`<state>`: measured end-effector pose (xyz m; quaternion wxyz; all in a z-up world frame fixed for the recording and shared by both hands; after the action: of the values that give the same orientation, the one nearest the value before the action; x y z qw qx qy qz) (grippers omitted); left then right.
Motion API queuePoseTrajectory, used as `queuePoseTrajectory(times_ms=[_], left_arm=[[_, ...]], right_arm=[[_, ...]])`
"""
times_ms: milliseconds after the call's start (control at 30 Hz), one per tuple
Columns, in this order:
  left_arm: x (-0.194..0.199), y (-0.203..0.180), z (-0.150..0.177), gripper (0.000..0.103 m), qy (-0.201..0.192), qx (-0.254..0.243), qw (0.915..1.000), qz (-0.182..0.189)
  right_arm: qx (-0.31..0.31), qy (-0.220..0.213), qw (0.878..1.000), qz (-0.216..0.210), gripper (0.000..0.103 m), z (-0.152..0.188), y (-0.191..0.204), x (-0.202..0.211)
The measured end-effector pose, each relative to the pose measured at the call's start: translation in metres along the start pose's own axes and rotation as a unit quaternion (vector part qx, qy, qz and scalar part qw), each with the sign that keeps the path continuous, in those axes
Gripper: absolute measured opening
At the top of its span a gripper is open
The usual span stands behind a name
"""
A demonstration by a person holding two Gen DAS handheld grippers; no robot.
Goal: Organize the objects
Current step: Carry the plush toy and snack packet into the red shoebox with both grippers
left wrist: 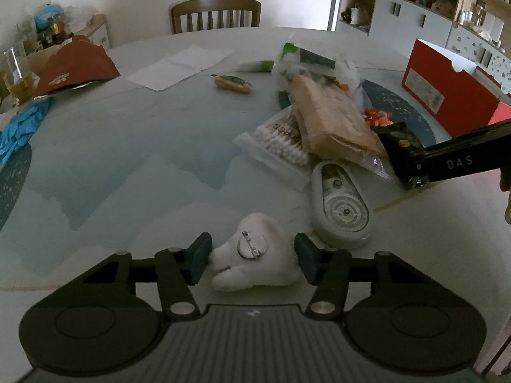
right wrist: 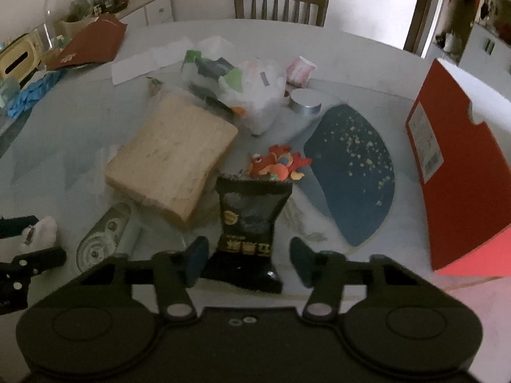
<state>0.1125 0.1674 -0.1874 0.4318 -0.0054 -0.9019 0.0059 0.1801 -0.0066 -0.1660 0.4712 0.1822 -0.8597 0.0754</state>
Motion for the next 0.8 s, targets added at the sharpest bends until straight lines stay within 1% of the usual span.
queuePoseTrajectory(times_ms=[67,100,233,367,500,667,800], left_arm=[[0.002,-0.002,-0.001,0.052,-0.001,-0.001,1.0000,0.000],[0.003,-0.002,-0.002,0.050,0.000,0.000,1.0000,0.000],[0.005,-0.007,-0.005,0.050,0.004,0.003,1.0000,-0.002],[0.013,-0.016,-0.012,0.048,-0.005,0.011,0.9999,0.007],[0.024,-0.027,-0.022,0.048,-0.010,0.020,0.9998,0.001],[0.039,-0.053,-0.044,0.048,-0.023,0.019,0.9995,0.007],[0.048,-0.083,-0.064,0.048,-0.037,0.011,0.9990,0.023]], right_arm=[[-0.006,0.001,1.000,-0.003,0.041,0.000,-0.003,0.002],[-0.007,-0.001,1.000,-0.004,0.039,0.000,-0.004,0.004],[-0.019,-0.011,1.000,-0.013,0.032,0.000,-0.011,0.016],[-0.025,-0.023,0.999,-0.026,0.030,0.001,-0.021,0.035],[-0.027,-0.036,0.998,-0.043,0.028,-0.001,-0.033,0.056],[-0.027,-0.065,0.995,-0.065,0.028,-0.009,-0.054,0.090],[-0.030,-0.090,0.993,-0.072,0.027,-0.020,-0.077,0.113]])
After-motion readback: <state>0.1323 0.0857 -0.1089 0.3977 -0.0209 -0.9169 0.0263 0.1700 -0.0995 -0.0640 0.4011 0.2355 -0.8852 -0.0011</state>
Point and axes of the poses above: each gripper's, at about its wrist camera, not at the fingertips, and x roughly against the way its jaws point, y to its left, z to its underside, the point moved 7 cm from there along -x, roughly the way its jaws point, and after that the axes turned 1 degree about -x, right-handed, at the moved point
